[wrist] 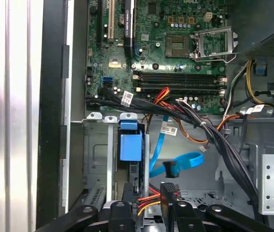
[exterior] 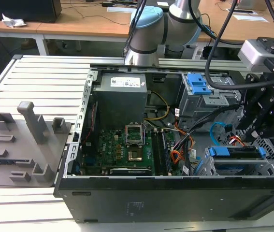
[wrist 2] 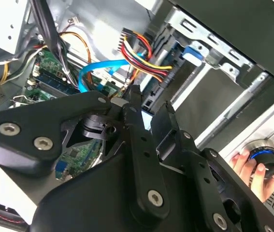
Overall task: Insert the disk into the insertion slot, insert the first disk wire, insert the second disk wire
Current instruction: 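Insert the second disk wire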
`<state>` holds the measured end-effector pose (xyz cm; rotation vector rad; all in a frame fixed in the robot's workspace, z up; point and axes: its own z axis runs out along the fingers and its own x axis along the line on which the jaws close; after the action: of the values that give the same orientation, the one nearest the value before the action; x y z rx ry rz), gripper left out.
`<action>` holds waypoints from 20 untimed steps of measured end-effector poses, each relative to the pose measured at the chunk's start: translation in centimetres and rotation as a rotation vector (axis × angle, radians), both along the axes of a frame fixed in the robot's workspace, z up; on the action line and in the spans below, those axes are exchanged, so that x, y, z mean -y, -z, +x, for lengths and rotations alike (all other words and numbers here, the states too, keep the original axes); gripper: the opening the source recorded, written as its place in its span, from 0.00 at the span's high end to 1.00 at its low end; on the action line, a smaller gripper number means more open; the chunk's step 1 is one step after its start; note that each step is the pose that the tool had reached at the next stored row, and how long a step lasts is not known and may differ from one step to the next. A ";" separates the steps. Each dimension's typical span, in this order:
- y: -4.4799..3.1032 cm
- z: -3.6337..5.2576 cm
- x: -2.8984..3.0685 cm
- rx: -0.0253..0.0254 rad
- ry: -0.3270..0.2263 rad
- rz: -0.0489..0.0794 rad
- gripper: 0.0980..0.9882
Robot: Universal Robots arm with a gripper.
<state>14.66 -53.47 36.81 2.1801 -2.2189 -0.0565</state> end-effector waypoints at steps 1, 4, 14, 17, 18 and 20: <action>0.00 0.00 -0.19 0.0000 0.000 0.000 0.70; 0.00 0.00 -0.81 0.0000 0.000 0.000 0.70; 0.05 -1.66 -1.45 0.0000 -0.037 0.001 0.70; 0.19 -2.49 -1.45 0.0000 -0.050 0.000 0.70; 0.22 -2.53 -1.45 -0.0002 -0.056 -0.002 0.70; 0.27 -2.58 -1.45 -0.0004 -0.068 -0.012 0.70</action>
<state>12.07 -52.02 36.55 2.2465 -2.1375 -0.0417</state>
